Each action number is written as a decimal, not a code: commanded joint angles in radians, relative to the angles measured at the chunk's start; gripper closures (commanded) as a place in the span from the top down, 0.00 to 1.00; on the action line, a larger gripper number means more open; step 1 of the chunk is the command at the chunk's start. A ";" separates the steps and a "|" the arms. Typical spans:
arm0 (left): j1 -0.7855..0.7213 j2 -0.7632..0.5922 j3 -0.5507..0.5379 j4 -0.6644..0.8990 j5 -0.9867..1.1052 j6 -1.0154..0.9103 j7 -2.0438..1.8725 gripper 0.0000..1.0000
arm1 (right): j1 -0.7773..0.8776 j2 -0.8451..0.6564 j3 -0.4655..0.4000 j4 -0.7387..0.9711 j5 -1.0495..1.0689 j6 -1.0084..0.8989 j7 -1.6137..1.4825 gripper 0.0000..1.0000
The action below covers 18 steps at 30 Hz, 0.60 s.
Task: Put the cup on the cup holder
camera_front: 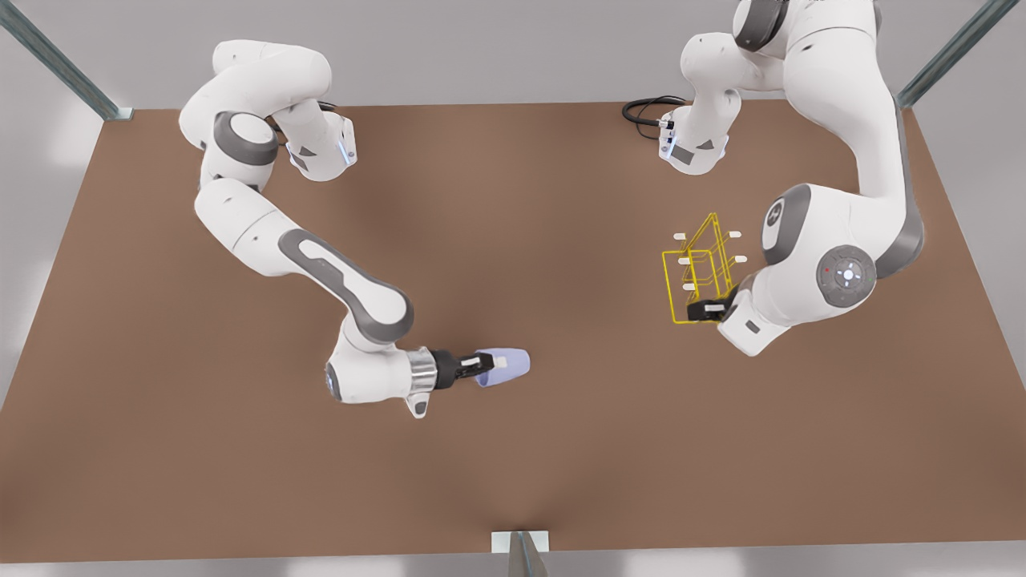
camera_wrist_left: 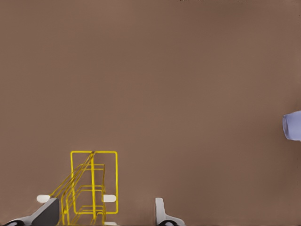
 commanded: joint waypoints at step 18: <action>-0.215 0.271 0.042 0.234 0.106 0.222 -2.066 1.00 | 0.100 0.159 -0.019 0.080 -0.010 0.108 0.103 0.21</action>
